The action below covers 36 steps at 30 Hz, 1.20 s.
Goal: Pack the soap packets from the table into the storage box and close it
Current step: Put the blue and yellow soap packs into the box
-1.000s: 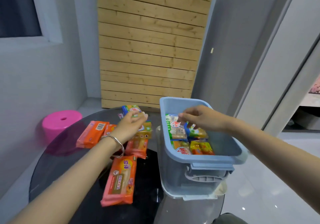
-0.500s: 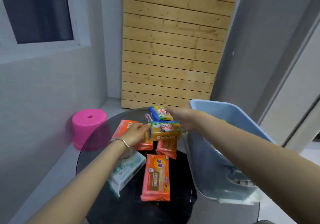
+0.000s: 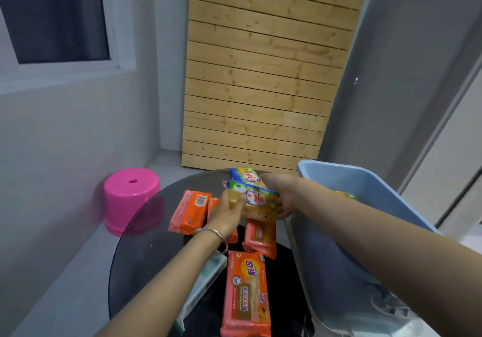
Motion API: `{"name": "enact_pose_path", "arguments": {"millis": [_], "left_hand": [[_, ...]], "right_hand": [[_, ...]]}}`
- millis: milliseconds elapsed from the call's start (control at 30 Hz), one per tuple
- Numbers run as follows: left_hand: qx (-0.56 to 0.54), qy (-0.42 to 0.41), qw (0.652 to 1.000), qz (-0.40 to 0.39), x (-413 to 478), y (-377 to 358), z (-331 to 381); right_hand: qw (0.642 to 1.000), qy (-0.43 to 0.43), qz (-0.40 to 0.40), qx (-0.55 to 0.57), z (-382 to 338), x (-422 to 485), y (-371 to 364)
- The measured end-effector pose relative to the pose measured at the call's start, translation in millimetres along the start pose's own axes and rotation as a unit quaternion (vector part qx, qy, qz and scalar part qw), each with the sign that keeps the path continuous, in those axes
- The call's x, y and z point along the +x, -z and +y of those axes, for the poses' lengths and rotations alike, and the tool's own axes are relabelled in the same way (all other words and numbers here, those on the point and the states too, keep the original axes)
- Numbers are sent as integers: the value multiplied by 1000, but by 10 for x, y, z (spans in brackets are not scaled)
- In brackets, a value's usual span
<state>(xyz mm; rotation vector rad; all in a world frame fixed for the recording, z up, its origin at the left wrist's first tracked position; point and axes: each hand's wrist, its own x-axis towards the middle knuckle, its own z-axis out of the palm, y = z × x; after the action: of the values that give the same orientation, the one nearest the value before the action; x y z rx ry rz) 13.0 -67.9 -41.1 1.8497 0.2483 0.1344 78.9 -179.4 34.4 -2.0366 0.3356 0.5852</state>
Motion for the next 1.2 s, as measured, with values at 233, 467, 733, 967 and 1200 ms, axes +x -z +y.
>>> {"name": "enact_pose_path", "arguments": {"millis": [233,467,733,967,1200], "left_hand": [[-379,27,911,161,122,431,100],[-331,78,917,206,235,794,-243],[-320,96,928,166,401,885,-323],[-277,103,943,149,499,966,-438],[-264,107,948,141,456,982,-385]], "right_hand": [[993,117,2,29,-289,111,-87],[992,93,33,-75,-239,424,-313],[984,101,109,-96,-224,726,-512],[982,95,114,-120,-243,800,-531],[989,143,31,-29,-384,561,-448]]}}
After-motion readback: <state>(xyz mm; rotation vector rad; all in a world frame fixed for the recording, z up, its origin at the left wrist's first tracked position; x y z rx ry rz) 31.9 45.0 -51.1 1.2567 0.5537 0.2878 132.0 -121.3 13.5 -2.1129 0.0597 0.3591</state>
